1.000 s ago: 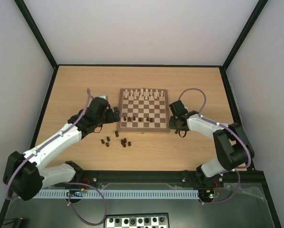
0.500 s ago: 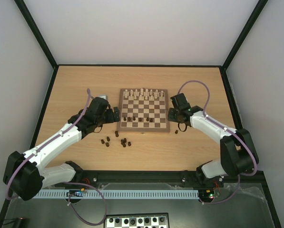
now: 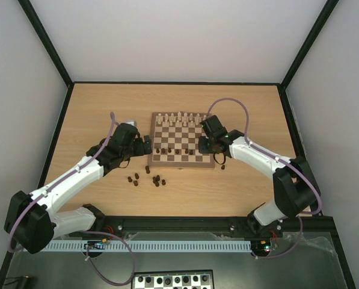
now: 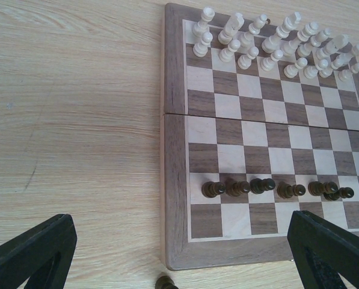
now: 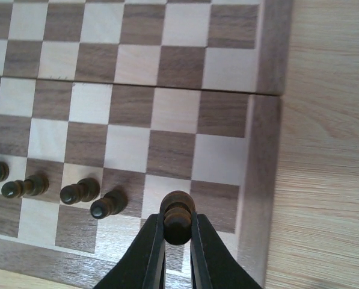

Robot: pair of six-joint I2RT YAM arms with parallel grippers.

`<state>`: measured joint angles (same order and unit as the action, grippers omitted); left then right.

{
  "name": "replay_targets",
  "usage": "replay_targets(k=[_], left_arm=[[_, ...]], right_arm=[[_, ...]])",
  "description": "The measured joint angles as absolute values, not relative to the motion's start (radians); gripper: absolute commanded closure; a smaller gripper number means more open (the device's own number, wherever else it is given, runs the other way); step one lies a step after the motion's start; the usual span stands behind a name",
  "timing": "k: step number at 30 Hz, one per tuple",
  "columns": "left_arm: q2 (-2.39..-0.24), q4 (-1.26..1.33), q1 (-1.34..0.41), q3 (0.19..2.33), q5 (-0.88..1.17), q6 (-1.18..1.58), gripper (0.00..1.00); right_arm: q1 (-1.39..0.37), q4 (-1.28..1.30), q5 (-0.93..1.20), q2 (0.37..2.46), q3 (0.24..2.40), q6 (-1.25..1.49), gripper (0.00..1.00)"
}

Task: Set up the chess pieces on the board
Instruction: Pick up the chess piece at the center of the board, then place the chess piece on the chessboard.

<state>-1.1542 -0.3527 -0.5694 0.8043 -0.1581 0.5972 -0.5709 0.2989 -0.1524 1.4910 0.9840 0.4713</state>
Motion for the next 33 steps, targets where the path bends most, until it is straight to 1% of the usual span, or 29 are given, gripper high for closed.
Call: replay_targets(k=[10,17,19,21,24,29,33], left_arm=[[-1.154,-0.353,-0.569,0.804,-0.162,0.603,0.00],[-1.154,-0.353,-0.569,0.804,-0.163,0.606,0.00],[-1.154,-0.353,-0.570,0.804,-0.163,0.607,0.01],[-1.154,-0.353,-0.571,0.804,-0.165,0.607,0.01],[-1.154,-0.353,-0.573,0.804,-0.166,0.608,0.00],[-1.155,-0.353,-0.573,0.804,-0.166,0.610,0.01],[-1.158,-0.352,-0.573,0.804,-0.166,0.610,0.00]], right_arm=[[-0.611,0.317,-0.133,1.583,1.007,0.455,0.96],[-0.619,0.317,-0.122,1.604,1.007,0.453,0.95],[-0.620,0.317,-0.120,1.606,1.007,0.452,0.93],[-0.622,0.317,-0.118,1.609,1.007,0.452,0.88],[-0.622,0.317,-0.115,1.616,1.007,0.451,0.84],[-0.622,0.316,-0.113,1.626,1.010,0.449,0.82],[-0.622,0.316,-0.112,1.636,1.017,0.448,0.77]])
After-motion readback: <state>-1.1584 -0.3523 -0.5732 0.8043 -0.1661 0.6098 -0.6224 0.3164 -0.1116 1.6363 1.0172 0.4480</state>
